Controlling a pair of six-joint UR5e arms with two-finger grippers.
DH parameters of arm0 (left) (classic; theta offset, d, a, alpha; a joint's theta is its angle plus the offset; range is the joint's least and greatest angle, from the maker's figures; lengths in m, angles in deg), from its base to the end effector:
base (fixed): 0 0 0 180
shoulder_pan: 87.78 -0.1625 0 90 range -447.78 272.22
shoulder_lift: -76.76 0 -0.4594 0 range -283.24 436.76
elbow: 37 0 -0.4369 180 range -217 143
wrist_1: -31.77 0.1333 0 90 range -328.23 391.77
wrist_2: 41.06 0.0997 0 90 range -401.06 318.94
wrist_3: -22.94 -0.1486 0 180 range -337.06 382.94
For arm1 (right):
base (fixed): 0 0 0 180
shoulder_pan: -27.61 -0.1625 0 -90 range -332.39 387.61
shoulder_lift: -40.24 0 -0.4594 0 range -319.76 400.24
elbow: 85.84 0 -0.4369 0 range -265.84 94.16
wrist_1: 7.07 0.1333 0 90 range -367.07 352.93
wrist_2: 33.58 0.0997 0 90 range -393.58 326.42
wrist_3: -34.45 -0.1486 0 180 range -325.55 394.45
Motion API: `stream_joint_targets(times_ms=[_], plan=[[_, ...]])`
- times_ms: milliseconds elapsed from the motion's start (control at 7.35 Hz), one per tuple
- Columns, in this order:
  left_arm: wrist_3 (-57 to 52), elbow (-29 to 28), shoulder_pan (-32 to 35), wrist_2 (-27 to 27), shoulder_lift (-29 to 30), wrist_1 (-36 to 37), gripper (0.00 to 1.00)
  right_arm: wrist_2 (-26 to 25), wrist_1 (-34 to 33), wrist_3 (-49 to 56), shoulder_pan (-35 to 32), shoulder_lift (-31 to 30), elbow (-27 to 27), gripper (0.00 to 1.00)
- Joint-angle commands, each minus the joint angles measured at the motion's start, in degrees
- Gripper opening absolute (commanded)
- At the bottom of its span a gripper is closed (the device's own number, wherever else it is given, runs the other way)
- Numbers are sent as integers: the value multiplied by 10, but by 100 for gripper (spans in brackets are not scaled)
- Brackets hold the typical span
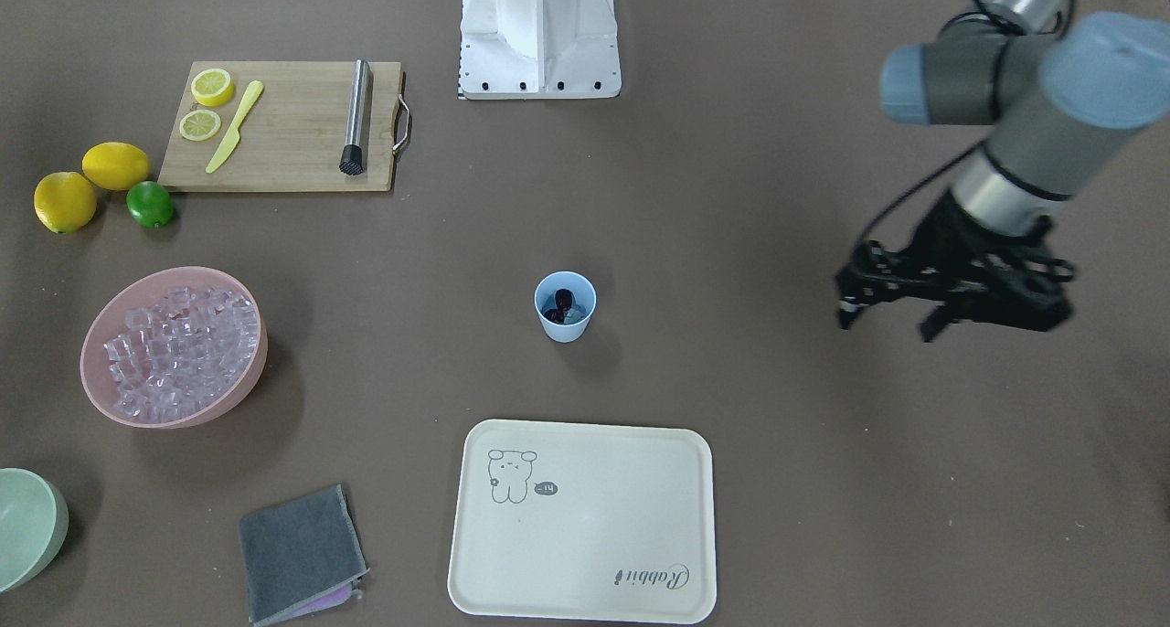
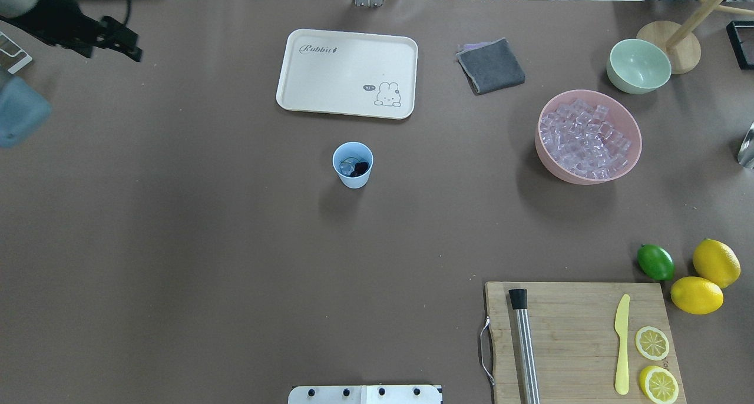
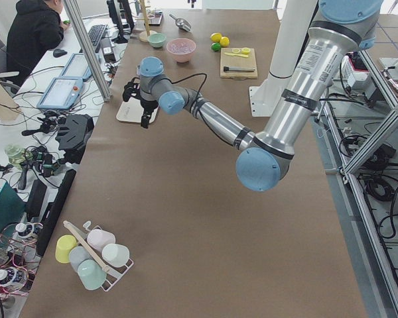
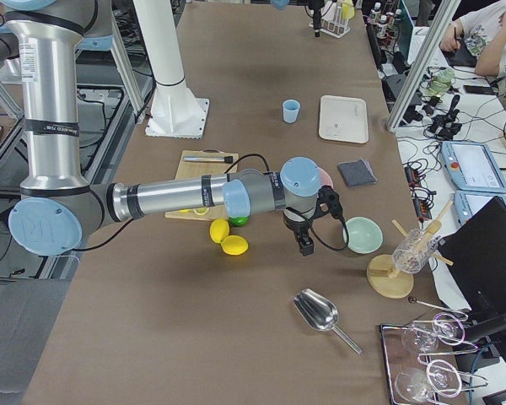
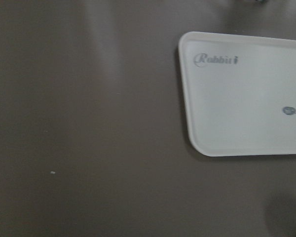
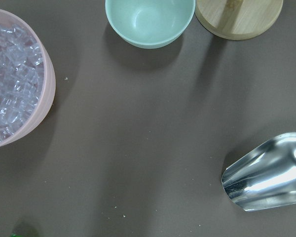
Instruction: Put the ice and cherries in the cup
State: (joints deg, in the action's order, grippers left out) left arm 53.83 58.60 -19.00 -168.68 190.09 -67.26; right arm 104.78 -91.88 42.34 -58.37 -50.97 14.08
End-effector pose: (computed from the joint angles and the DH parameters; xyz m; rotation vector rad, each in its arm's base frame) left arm 0.2192 -0.6822 0.4045 0.2951 0.8465 0.0601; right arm -0.0159 -0.5429 0.6275 0.2571 -0.8345 -0.2969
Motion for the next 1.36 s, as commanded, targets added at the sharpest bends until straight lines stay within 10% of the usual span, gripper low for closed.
stream_joint_targets(times_ms=[0, 272, 816, 1224], plan=[[-245, -30, 128, -16, -8, 135, 98, -12, 36, -1, -1, -17, -9, 99], [-360, -32, 193, -51, -38, 228, 98, -12, 38, -1, 0, -35, -11, 99], [-410, 31, 246, -75, -197, 129, 98, -13, 72, -1, -4, -61, -30, 99], [-414, 17, 239, -69, -198, 109, 98, -50, 54, -2, -43, -30, -27, 100]])
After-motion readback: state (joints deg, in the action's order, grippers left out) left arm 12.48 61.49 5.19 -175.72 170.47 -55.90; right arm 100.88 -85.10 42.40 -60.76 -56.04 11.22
